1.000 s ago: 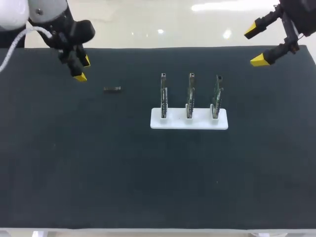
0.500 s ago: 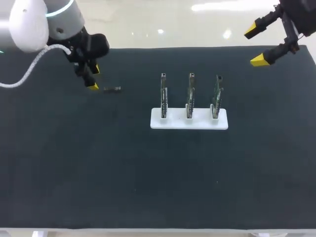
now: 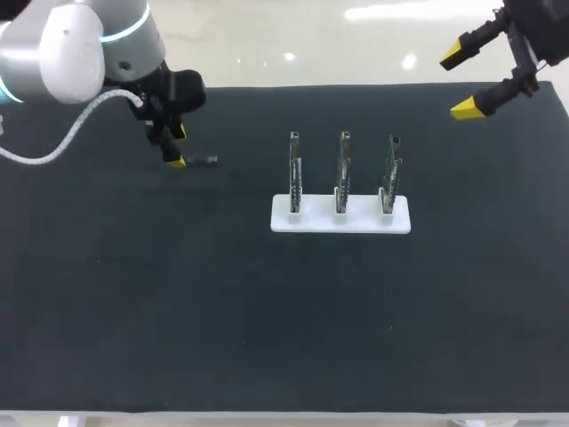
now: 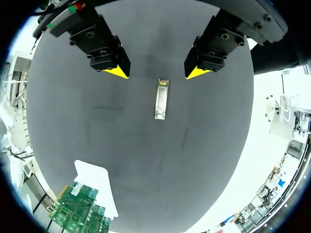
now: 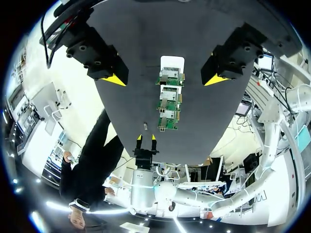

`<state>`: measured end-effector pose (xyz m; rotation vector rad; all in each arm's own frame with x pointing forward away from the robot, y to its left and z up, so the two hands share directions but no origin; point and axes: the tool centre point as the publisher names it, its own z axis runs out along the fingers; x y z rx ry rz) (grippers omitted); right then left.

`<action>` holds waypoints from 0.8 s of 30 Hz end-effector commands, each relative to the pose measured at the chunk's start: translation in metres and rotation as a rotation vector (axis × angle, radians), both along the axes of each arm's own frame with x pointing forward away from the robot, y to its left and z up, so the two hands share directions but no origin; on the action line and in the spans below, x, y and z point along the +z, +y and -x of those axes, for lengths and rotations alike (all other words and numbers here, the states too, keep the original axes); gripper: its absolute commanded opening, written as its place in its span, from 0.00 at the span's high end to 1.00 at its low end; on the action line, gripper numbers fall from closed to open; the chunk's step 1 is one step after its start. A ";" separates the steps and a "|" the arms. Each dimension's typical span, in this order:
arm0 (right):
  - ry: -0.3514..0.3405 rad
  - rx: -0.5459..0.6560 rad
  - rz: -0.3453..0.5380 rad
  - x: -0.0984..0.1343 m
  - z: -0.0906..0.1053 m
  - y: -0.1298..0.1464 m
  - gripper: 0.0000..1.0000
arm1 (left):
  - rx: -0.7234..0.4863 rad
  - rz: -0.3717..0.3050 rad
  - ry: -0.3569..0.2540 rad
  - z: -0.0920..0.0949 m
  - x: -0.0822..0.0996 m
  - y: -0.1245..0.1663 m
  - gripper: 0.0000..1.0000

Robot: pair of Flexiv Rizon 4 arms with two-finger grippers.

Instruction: Pick up the optical module with the left hand, and insert it into the network port with the right hand.

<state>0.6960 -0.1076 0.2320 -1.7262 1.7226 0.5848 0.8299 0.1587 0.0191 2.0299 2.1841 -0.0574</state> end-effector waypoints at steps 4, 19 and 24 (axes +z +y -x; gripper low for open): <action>-0.001 0.000 -0.002 0.000 0.000 0.000 0.00 | -0.025 -0.030 0.019 -0.013 -0.003 -0.007 0.00; -0.001 0.000 -0.002 0.000 0.000 0.000 0.00 | -0.032 -0.032 0.016 -0.015 -0.011 -0.006 0.00; -0.001 0.000 -0.002 0.000 0.000 0.000 0.00 | -0.029 -0.030 0.012 -0.015 -0.012 -0.006 0.00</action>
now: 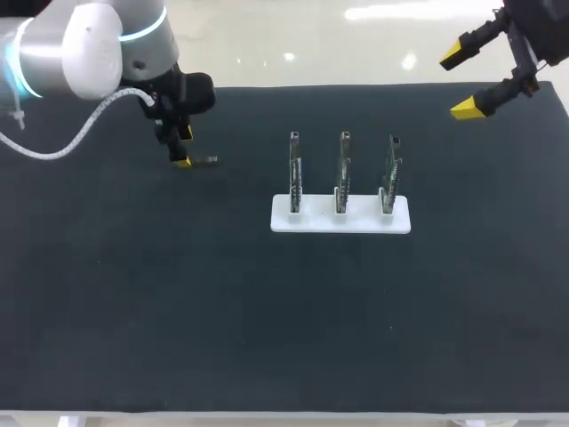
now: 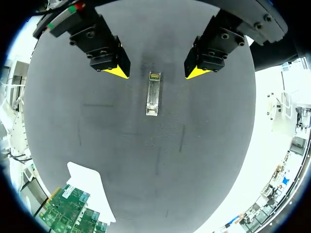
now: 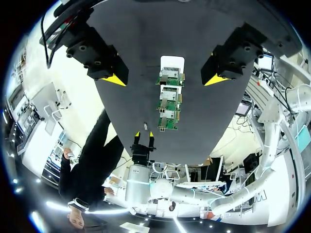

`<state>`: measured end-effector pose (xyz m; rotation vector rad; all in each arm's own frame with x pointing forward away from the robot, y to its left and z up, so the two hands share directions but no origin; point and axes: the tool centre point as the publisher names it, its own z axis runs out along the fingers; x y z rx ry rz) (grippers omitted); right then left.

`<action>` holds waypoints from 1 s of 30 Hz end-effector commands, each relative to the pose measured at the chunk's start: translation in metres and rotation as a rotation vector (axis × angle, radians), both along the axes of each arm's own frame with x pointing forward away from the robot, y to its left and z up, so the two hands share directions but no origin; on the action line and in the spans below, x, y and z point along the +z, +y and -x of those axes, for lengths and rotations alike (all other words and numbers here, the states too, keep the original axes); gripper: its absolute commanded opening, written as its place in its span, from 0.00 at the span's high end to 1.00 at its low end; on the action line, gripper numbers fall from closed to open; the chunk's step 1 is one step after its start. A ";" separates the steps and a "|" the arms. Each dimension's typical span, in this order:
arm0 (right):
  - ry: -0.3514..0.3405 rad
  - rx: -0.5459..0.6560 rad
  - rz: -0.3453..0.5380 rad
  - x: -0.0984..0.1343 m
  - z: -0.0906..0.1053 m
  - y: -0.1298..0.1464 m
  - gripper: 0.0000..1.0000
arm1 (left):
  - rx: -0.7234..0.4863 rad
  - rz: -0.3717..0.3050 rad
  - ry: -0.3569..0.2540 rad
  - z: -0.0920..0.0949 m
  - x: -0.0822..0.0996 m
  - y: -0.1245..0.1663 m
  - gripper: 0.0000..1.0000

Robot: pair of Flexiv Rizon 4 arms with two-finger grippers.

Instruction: Pick up the optical module with the left hand, and insert it into the network port with the right hand.

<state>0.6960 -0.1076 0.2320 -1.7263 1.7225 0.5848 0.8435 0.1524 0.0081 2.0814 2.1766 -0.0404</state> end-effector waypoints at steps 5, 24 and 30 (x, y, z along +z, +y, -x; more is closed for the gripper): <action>-0.001 0.000 -0.002 0.000 0.000 0.000 0.00 | 0.000 0.001 -0.003 -0.001 -0.004 -0.001 0.00; -0.001 0.000 -0.002 0.000 0.000 0.000 0.00 | 0.012 -0.010 -0.013 0.001 -0.010 -0.001 0.00; -0.001 0.000 -0.002 0.000 0.000 0.000 0.00 | 0.015 -0.013 -0.011 0.002 -0.013 -0.002 0.00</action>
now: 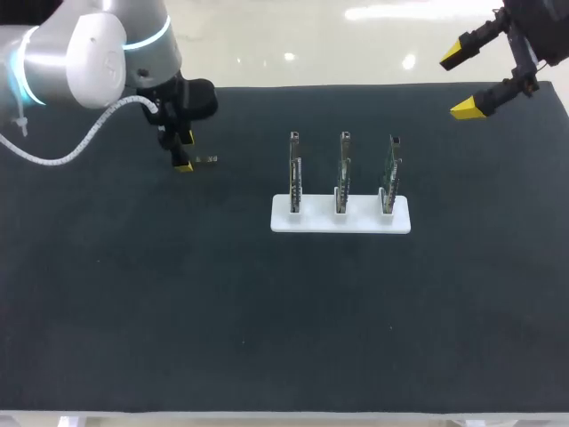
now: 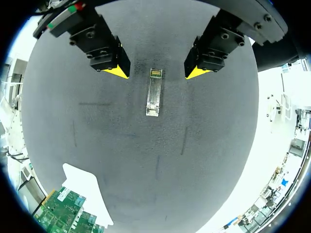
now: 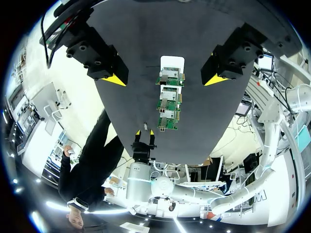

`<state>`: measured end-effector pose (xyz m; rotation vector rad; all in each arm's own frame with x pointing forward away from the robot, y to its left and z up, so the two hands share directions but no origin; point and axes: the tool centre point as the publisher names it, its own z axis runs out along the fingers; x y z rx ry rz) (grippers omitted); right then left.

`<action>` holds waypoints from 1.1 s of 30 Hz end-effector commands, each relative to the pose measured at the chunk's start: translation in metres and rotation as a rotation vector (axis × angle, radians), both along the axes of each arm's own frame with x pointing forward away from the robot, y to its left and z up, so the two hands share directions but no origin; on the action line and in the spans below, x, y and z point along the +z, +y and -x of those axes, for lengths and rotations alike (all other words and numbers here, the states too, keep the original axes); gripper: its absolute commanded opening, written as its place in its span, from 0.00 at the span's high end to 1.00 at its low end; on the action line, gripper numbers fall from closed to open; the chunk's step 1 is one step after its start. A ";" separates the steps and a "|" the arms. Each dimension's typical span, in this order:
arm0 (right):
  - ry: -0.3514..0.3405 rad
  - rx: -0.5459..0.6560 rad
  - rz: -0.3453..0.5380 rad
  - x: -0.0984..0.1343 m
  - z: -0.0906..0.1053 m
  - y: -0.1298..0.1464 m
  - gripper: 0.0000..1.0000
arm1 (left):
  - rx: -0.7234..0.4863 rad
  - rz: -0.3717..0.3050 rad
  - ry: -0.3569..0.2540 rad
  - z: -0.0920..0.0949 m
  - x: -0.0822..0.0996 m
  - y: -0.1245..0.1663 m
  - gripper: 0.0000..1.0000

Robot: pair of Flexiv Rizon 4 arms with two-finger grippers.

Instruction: Pick up the optical module with the left hand, and insert it into the network port with the right hand.

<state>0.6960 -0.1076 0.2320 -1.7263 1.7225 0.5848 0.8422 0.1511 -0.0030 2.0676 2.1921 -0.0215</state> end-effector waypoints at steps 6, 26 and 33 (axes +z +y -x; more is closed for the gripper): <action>-0.001 0.000 -0.002 0.000 0.000 0.000 0.00 | 0.000 -0.010 -0.009 0.000 -0.005 -0.003 0.00; -0.001 0.000 -0.002 0.000 0.000 0.000 0.00 | 0.002 -0.015 -0.005 0.000 -0.010 -0.003 0.18; -0.001 0.000 -0.002 0.000 0.000 0.000 0.00 | -0.005 -0.004 -0.004 0.000 -0.009 -0.003 1.00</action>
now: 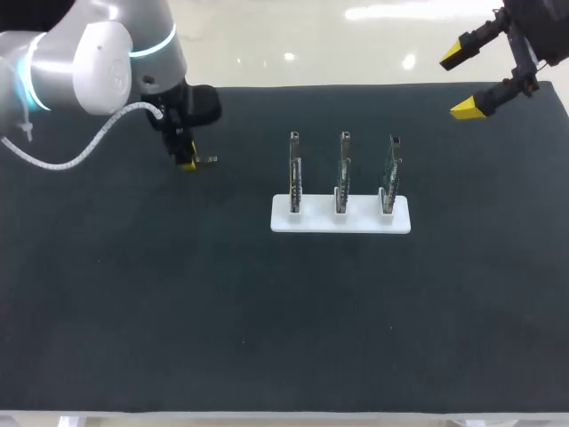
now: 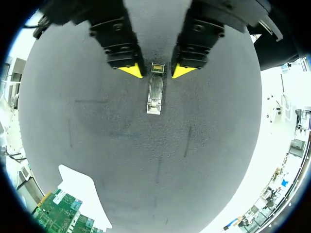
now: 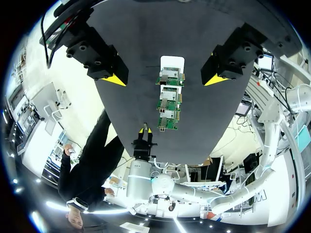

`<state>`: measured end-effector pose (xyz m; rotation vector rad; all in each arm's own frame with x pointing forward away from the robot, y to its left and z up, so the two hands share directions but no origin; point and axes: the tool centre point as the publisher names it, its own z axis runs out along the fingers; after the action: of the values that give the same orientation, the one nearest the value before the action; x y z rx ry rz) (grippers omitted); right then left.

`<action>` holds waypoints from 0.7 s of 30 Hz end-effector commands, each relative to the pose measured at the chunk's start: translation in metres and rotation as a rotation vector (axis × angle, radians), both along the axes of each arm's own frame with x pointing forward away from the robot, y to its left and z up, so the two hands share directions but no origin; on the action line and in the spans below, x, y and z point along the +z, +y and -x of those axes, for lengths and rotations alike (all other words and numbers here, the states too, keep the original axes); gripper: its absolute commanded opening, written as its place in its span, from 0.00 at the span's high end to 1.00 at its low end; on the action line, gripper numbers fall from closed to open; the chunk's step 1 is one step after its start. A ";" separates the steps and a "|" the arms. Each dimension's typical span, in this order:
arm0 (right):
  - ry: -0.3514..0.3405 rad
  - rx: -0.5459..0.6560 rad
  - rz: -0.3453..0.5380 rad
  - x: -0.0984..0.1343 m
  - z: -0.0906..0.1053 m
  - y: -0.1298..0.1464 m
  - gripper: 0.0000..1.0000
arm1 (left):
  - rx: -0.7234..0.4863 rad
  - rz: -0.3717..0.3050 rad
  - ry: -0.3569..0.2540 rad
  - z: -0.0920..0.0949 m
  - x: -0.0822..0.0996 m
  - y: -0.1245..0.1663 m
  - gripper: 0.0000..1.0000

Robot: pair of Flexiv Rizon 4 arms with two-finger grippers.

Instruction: Pick up the optical module with the left hand, and insert it into the network port with the right hand.

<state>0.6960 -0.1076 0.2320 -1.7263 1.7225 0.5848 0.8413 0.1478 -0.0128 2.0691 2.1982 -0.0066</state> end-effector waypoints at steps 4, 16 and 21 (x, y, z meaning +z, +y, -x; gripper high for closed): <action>-0.001 0.000 -0.002 0.000 0.000 0.000 0.00 | -0.013 0.029 0.009 0.000 0.009 0.001 1.00; -0.001 0.000 -0.002 0.000 0.000 0.000 0.00 | -0.027 0.189 0.056 0.017 0.061 0.006 1.00; -0.001 0.000 -0.002 0.000 0.000 0.000 0.00 | -0.053 0.307 0.057 0.029 0.095 0.003 1.00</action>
<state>0.6960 -0.1076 0.2320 -1.7262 1.7226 0.5848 0.8294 0.1396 0.0675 2.0093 2.0704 -0.3585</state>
